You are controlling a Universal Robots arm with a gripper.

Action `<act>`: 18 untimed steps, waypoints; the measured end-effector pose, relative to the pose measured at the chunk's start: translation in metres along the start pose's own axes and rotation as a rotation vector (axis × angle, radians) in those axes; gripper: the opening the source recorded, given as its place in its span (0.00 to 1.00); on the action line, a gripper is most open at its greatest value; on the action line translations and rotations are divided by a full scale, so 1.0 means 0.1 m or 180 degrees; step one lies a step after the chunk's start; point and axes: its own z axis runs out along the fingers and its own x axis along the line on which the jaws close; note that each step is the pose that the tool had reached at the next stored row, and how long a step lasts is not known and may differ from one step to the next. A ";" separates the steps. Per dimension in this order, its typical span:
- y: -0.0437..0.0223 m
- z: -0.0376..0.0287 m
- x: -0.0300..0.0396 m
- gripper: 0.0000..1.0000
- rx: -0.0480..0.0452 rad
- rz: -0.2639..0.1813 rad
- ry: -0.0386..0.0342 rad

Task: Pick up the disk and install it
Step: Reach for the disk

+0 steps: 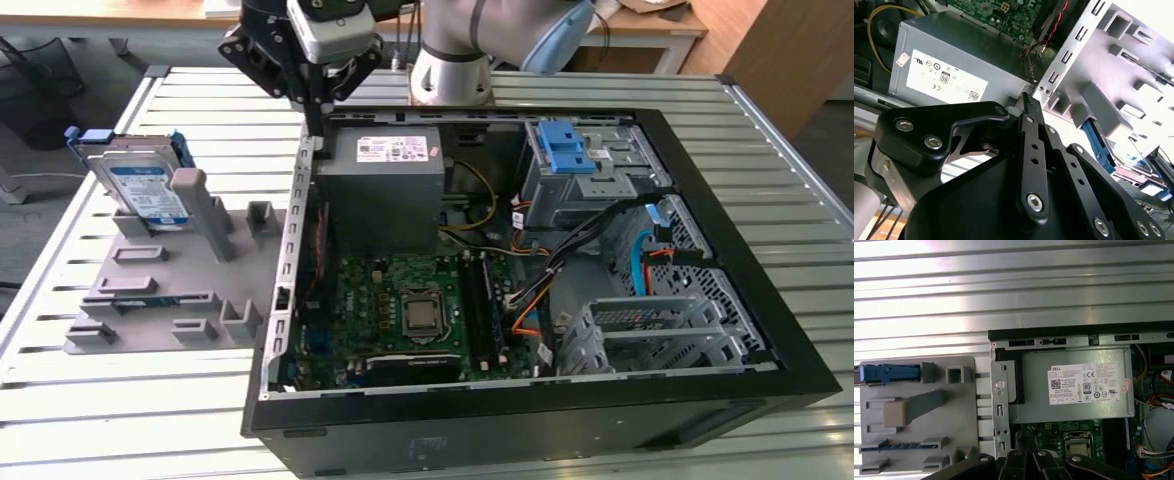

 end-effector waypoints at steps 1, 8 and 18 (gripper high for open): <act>0.005 0.000 0.013 0.11 0.0000 0.0000 0.0000; 0.072 0.006 0.120 0.11 0.0000 0.0000 0.0000; 0.139 0.017 0.304 0.11 0.0000 0.0000 0.0000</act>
